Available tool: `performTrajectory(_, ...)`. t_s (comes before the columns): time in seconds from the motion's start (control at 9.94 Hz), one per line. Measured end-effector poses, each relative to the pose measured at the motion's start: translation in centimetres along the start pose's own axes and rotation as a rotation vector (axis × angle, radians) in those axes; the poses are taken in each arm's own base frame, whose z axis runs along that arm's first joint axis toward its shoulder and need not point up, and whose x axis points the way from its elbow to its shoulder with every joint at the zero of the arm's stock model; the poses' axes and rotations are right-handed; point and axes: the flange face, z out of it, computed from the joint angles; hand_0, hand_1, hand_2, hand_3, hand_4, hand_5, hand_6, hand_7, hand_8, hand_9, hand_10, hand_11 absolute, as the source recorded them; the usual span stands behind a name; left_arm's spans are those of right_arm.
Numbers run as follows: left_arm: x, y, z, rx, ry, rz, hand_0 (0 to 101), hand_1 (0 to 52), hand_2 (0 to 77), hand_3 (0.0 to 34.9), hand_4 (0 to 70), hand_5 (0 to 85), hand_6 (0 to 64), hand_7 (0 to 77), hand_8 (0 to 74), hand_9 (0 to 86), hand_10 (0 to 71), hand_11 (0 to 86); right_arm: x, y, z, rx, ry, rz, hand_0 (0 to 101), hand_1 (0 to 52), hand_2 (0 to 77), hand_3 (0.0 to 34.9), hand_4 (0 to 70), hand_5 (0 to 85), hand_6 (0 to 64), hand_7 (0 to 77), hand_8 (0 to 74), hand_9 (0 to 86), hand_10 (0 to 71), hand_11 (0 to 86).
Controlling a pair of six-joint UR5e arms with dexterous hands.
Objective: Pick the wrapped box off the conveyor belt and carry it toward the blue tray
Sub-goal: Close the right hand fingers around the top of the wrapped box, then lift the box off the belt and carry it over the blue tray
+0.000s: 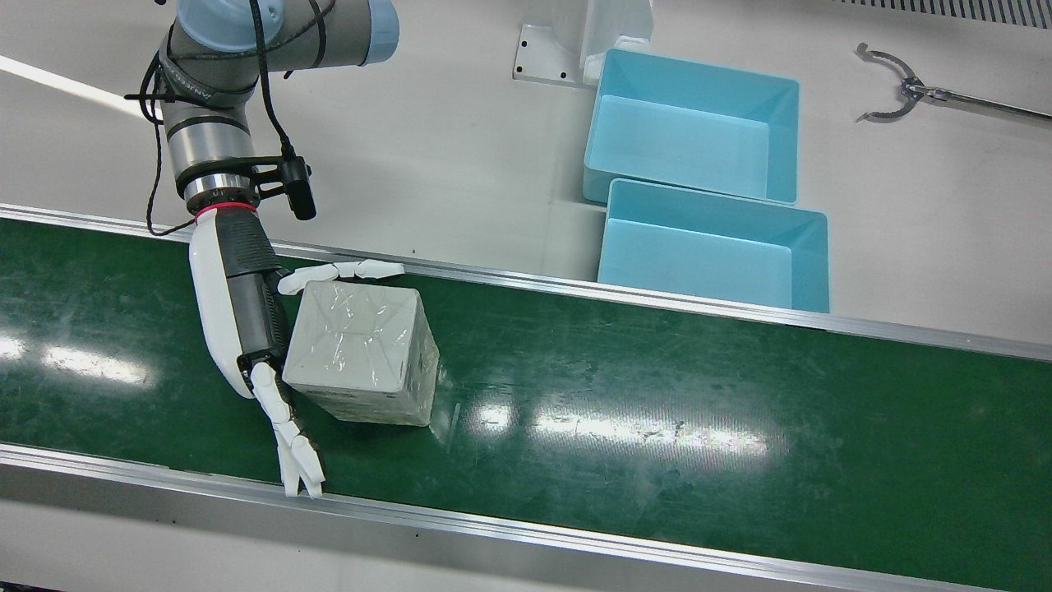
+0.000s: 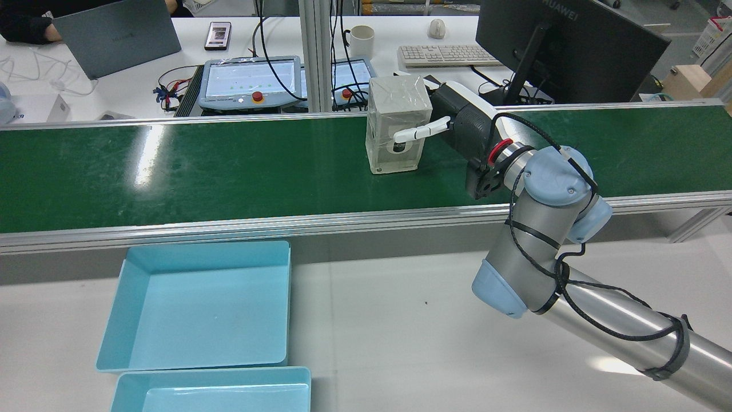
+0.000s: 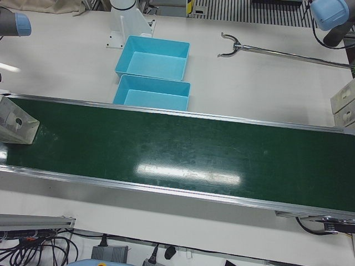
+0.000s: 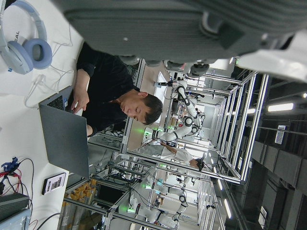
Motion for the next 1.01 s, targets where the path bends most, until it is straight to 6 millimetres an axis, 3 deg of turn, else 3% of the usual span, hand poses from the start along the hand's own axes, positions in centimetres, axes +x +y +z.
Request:
performTrajectory(0.1,0.0,0.0,0.0,0.0,0.0,0.0,0,0.0,1.1,0.0,0.0,1.1,0.0,0.0,0.0,0.0,0.5,0.0,-0.1,0.0,0.0,0.002,-0.006,0.001,45,10.9,12.5,3.2,4.4,6.0,0.0,0.5,1.1,1.6,0.0,1.6)
performTrajectory(0.2,0.0,0.0,0.0,0.0,0.0,0.0,0,0.0,0.5,0.0,0.0,1.1,0.0,0.0,0.0,0.0,0.5,0.0,-0.1,0.0,0.0,0.004,-0.011,0.002,43,8.2,20.2,1.3,12.5,30.0,17.5,24.0,19.6,8.2,14.7,1.1)
performTrajectory(0.3,0.0,0.0,0.0,0.0,0.0,0.0,0,0.0,1.1,0.0,0.0,1.1,0.0,0.0,0.0,0.0,0.5,0.0,-0.1,0.0,0.0,0.004,-0.014,0.003,42,3.3,24.5,1.1,15.3,40.9,23.5,28.9,29.5,18.0,14.7,1.1)
performTrajectory(0.4,0.0,0.0,0.0,0.0,0.0,0.0,0,0.0,1.1,0.0,0.0,1.1,0.0,0.0,0.0,0.0,0.5,0.0,-0.2,0.1,-0.1,0.003,-0.016,0.005,42,3.3,24.5,1.1,15.3,40.9,23.5,28.9,29.5,18.0,14.7,1.1)
performTrajectory(0.5,0.0,0.0,0.0,0.0,0.0,0.0,0,0.0,1.1,0.0,0.0,1.1,0.0,0.0,0.0,0.0,0.5,0.0,-0.4,0.3,-0.1,-0.002,-0.02,0.009,42,2.2,24.0,0.0,15.8,44.7,27.3,30.0,37.1,27.3,29.5,13.1)
performTrajectory(0.6,0.0,0.0,0.0,0.0,0.0,0.0,0,0.0,0.5,0.0,0.0,1.1,0.0,0.0,0.0,0.0,0.0,0.0,-0.9,0.9,-0.2,-0.014,-0.028,0.013,42,2.2,24.0,0.0,15.8,44.7,27.3,30.0,37.1,27.3,29.5,13.1)
performTrajectory(0.7,0.0,0.0,0.0,0.0,0.0,0.0,0,0.0,0.5,0.0,0.0,1.1,0.0,0.0,0.0,0.0,0.0,0.0,-1.6,1.8,-0.4,-0.034,-0.041,0.02,42,1.1,28.4,0.0,19.1,46.9,33.3,30.5,45.8,30.0,40.9,27.8)
performTrajectory(0.81,0.0,0.0,0.0,0.0,0.0,0.0,0,0.0,0.5,0.0,0.0,1.1,0.0,0.0,0.0,0.0,0.5,0.0,-2.4,2.9,-0.6,-0.058,-0.054,0.027,41,1.1,25.6,0.0,25.6,51.3,33.3,30.5,55.6,34.9,47.5,40.9)
performTrajectory(1.01,0.0,0.0,0.0,0.0,0.0,0.0,0,0.0,0.5,0.0,0.0,1.1,0.0,0.0,0.0,0.0,0.0,0.0,-3.7,5.8,-1.3,-0.121,-0.078,0.047,43,0.5,27.3,0.0,25.6,51.3,33.3,30.5,55.6,34.9,47.5,40.9)
